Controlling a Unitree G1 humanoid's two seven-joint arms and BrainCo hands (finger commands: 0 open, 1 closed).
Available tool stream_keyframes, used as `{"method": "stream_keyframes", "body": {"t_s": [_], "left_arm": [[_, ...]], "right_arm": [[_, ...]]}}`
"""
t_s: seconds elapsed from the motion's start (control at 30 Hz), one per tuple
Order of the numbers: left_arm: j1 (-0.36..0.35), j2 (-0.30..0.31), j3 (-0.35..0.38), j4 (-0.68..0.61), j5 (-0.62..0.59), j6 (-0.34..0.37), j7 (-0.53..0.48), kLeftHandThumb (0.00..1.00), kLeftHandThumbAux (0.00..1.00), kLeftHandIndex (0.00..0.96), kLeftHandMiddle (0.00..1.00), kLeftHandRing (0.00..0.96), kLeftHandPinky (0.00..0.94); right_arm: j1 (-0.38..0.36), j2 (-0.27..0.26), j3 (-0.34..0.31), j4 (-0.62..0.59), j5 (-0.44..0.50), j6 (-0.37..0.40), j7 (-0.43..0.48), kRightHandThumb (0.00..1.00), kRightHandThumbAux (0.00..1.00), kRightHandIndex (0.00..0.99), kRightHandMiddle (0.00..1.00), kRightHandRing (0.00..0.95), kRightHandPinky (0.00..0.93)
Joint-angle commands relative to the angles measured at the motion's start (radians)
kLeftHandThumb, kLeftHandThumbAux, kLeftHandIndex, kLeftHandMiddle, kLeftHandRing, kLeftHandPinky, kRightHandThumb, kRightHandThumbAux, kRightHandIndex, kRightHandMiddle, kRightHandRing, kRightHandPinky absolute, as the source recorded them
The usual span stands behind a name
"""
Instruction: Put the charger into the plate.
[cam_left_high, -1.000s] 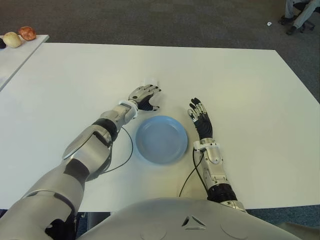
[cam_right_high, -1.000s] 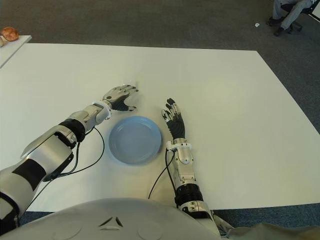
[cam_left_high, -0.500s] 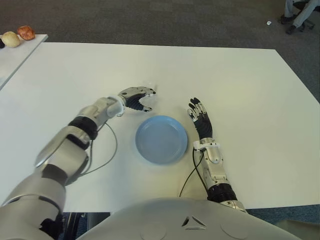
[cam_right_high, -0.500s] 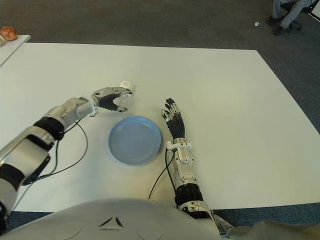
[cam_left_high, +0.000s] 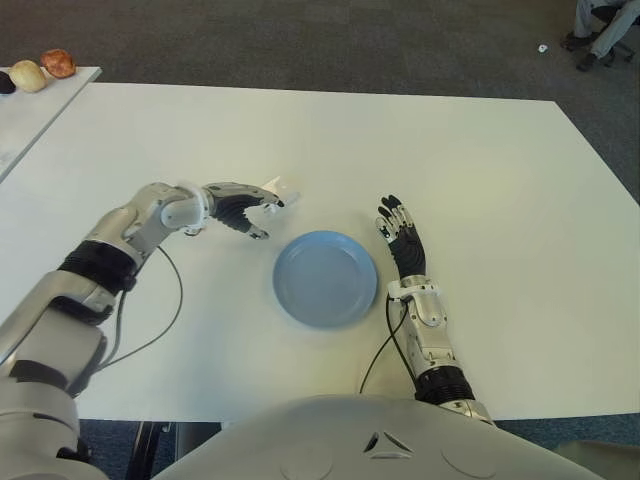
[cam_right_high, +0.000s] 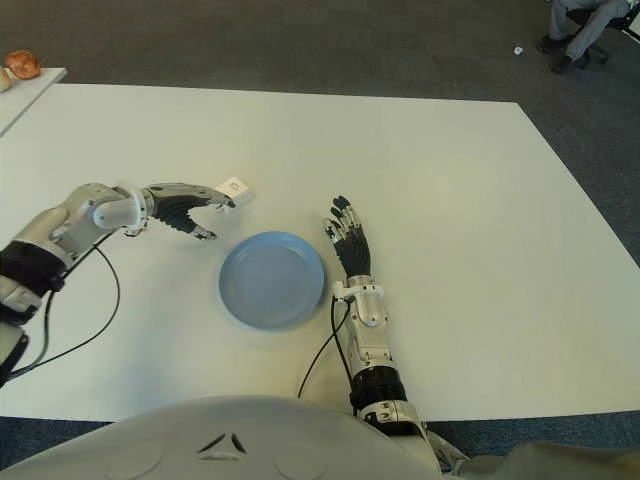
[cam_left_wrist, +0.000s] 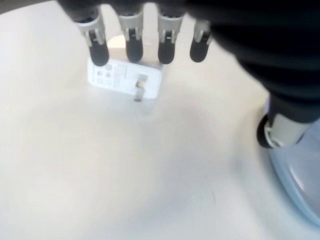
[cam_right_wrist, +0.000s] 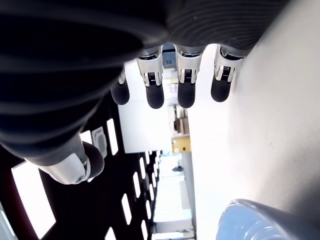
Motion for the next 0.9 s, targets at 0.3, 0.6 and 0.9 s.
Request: {"method": "stream_keyframes", "body": {"t_s": [0.3, 0.6, 0.9], "left_arm": [[0.110, 0.088, 0.089, -0.275, -0.042, 0.075, -0.194, 0.000, 0.466, 0.000, 0.000, 0.069, 0.250], [0.127, 0.078, 0.133, -0.279, -0.050, 0.001, -0.166, 0.000, 0.487, 0.000, 0.000, 0.105, 0.368], [0.147, 0.051, 0.164, -0.268, -0.054, -0.080, -0.123, 0.000, 0.500, 0.000, 0.000, 0.162, 0.485]], "right_arm": [[0.005, 0.012, -0.018, 0.052, 0.014, 0.060, -0.005, 0.000, 0.560, 0.057, 0.107, 0.082, 0.082], [0.001, 0.013, -0.022, 0.058, 0.014, 0.059, -0.002, 0.000, 0.561, 0.055, 0.103, 0.078, 0.080], [0.001, 0.012, -0.025, 0.061, 0.012, 0.055, -0.002, 0.000, 0.562, 0.052, 0.106, 0.082, 0.083]]}}
